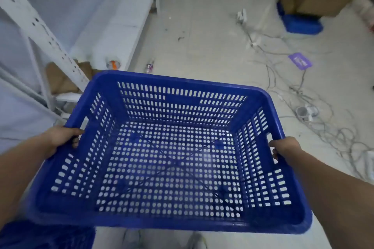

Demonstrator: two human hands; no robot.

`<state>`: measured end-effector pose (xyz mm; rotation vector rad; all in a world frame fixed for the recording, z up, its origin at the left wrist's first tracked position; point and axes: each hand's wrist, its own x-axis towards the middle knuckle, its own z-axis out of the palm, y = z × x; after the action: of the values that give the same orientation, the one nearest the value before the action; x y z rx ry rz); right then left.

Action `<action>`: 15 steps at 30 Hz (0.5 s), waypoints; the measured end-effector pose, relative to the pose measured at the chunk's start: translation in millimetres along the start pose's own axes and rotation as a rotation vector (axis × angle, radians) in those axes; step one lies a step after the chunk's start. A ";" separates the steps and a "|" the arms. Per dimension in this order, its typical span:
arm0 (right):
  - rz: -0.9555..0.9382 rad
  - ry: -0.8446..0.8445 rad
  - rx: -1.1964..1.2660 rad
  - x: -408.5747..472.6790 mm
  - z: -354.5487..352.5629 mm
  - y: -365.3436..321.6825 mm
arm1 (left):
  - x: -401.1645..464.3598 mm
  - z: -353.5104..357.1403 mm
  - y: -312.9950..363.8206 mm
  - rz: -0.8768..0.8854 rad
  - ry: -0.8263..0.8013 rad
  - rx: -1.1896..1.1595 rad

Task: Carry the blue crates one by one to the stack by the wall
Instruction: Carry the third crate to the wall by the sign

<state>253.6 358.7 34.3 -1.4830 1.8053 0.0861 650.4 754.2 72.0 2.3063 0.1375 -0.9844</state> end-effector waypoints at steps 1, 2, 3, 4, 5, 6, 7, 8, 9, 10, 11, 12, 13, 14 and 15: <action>-0.036 0.016 -0.007 -15.3 -20.4 -16.8 | -22.4 -17.2 9.9 0.048 0.014 -0.004; -0.081 0.038 -0.020 -32.9 -41.8 -33.9 | -44.5 -34.0 19.2 0.098 0.028 -0.016; -0.133 0.060 -0.042 -50.9 -63.6 -50.1 | -68.0 -50.3 28.6 0.135 0.046 -0.034; -0.179 0.080 -0.058 -71.4 -85.5 -68.3 | -91.9 -67.5 37.8 0.168 0.076 -0.060; -0.228 0.101 -0.071 -92.2 -106.5 -86.7 | -118.1 -84.6 45.9 0.197 0.099 -0.082; -0.274 0.116 -0.074 -113.2 -126.6 -103.4 | -144.2 -101.2 53.2 0.227 0.116 -0.098; -0.323 0.131 -0.085 -133.2 -145.9 -117.8 | -170.7 -116.5 60.3 0.255 0.128 -0.109; -0.365 0.142 -0.082 -153.8 -163.9 -132.1 | -196.6 -132.0 66.4 0.278 0.140 -0.122; -0.421 0.153 -0.089 -174.4 -181.0 -145.3 | -221.3 -147.3 70.6 0.297 0.155 -0.136; -0.477 0.163 -0.092 -194.7 -195.6 -158.5 | -244.0 -163.4 72.7 0.313 0.172 -0.149; -0.529 0.166 -0.099 -211.7 -208.6 -172.9 | -265.3 -180.2 73.4 0.331 0.194 -0.172; -0.563 0.162 -0.111 -232.6 -220.7 -186.2 | -285.2 -196.5 72.9 0.344 0.224 -0.196; -0.596 0.155 -0.127 -250.1 -230.8 -199.0 | -303.4 -212.8 70.6 0.350 0.252 -0.209; -0.627 0.143 -0.132 -268.6 -238.5 -211.1 | -321.1 -229.0 66.8 0.356 0.283 -0.222; -0.666 0.136 -0.135 -284.5 -244.6 -223.5 | -338.3 -244.7 62.0 0.349 0.316 -0.232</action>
<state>322.2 393.1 464.2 -2.1559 1.3359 -0.2332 579.2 893.7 463.9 2.1576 -0.0229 -0.4052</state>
